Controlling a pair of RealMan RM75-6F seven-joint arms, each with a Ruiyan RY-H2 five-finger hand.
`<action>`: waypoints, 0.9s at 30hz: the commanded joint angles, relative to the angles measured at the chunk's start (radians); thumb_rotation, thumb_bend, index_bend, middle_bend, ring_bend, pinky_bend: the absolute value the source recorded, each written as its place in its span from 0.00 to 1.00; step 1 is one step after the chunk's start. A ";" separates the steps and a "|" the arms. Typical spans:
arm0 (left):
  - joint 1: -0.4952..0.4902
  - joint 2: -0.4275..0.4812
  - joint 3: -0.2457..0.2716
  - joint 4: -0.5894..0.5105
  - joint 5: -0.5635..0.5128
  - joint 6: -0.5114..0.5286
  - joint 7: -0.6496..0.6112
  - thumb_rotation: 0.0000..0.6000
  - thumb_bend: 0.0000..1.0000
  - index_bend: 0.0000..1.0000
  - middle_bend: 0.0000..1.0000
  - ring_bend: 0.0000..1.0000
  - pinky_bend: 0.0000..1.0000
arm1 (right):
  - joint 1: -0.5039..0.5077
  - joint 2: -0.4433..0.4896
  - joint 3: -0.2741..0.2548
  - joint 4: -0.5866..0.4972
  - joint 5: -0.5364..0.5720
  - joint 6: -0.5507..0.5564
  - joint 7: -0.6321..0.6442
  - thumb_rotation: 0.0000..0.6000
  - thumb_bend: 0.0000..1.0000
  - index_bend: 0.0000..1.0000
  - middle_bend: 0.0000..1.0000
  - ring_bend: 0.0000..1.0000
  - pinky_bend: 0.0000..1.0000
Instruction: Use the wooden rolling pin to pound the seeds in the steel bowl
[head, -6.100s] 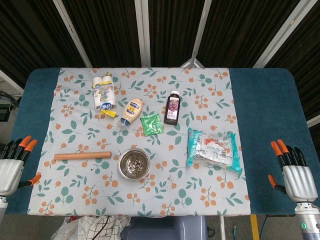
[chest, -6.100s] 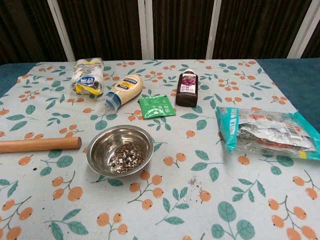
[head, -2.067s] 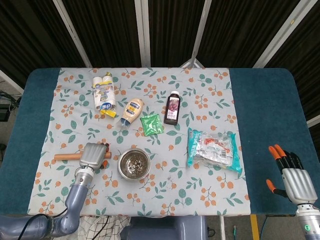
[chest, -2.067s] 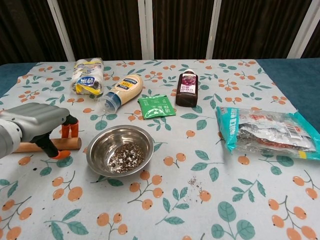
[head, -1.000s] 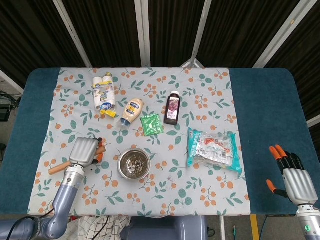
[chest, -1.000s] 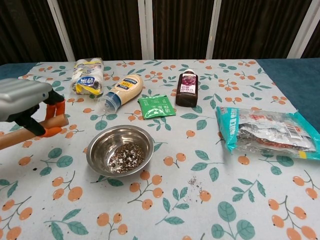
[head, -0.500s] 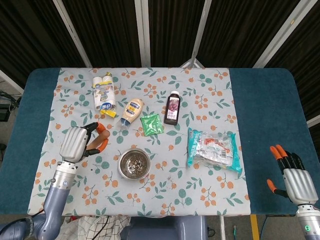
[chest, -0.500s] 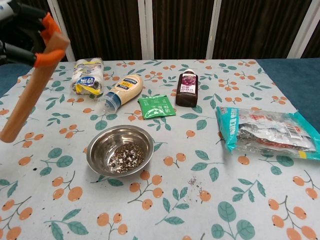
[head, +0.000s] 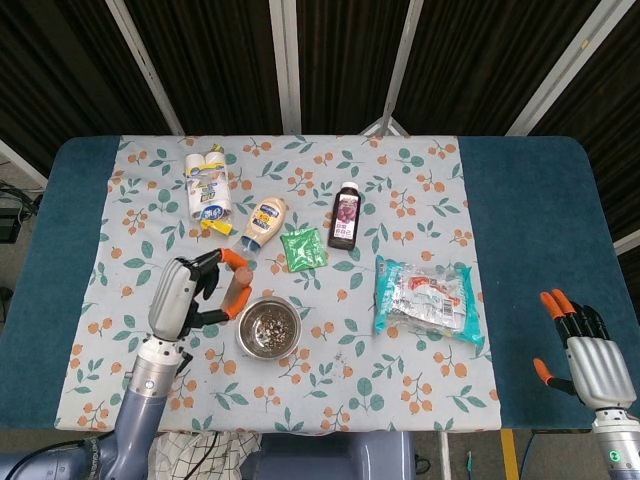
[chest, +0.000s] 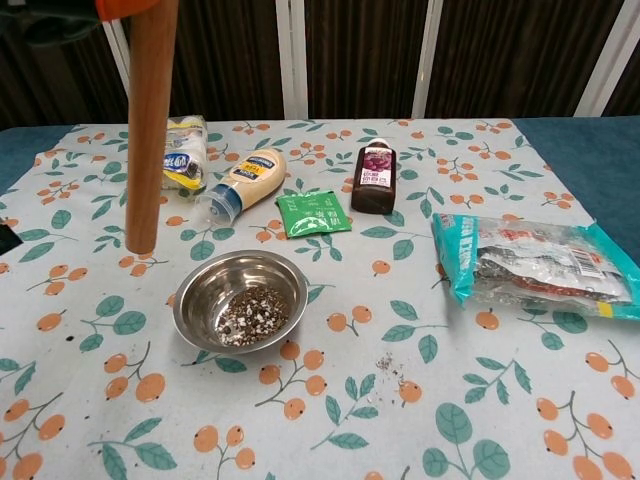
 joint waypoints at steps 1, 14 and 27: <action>-0.024 -0.065 -0.004 0.061 0.047 0.003 -0.068 1.00 0.87 0.64 0.76 0.87 0.97 | 0.000 0.000 0.000 0.003 0.000 0.001 -0.005 1.00 0.35 0.00 0.00 0.00 0.00; -0.070 -0.235 0.023 0.366 0.143 0.022 -0.247 1.00 0.85 0.63 0.76 0.87 0.97 | 0.003 0.002 0.001 0.008 -0.002 -0.004 0.005 1.00 0.35 0.00 0.00 0.00 0.00; -0.101 -0.337 0.040 0.534 0.154 0.005 -0.347 1.00 0.85 0.63 0.76 0.87 0.97 | 0.004 0.002 0.003 0.008 0.004 -0.008 0.012 1.00 0.35 0.00 0.00 0.00 0.00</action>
